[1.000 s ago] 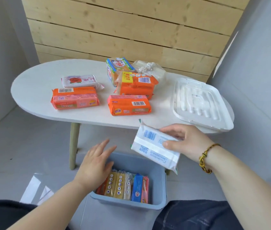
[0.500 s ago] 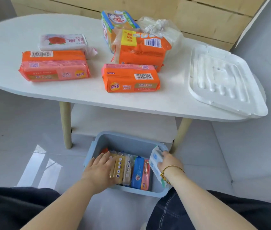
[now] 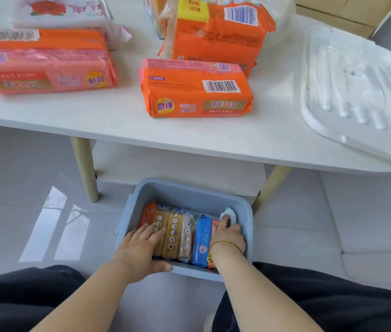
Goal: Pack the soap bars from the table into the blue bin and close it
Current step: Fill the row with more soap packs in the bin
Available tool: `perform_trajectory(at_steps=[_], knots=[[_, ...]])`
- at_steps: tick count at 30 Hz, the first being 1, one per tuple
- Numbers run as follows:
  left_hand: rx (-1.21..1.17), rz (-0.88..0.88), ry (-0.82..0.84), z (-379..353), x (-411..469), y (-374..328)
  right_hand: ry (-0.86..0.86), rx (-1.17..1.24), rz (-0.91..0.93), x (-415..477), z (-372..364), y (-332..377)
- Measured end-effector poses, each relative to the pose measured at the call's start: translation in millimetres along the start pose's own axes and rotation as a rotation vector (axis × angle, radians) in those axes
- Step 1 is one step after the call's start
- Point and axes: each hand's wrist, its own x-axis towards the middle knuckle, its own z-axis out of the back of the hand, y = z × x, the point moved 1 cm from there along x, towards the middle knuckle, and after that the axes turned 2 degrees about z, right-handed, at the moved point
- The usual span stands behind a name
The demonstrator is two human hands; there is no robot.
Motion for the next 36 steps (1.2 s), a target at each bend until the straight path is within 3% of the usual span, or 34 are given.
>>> perform_trajectory(at_steps=[10,21,36], knots=[[0.0,0.008,0.007,-6.0,6.1,2.4,-0.044,0.078,0.077,6.0,-11.2,-9.6],[-0.01,0.017,0.015,-4.7,10.7,-1.1,0.024,0.12,0.085,2.3,-6.7,-14.2],[-0.046,-0.003,0.038,-4.3,13.8,-1.0,0.121,-0.603,0.094,5.9,-9.0,0.1]])
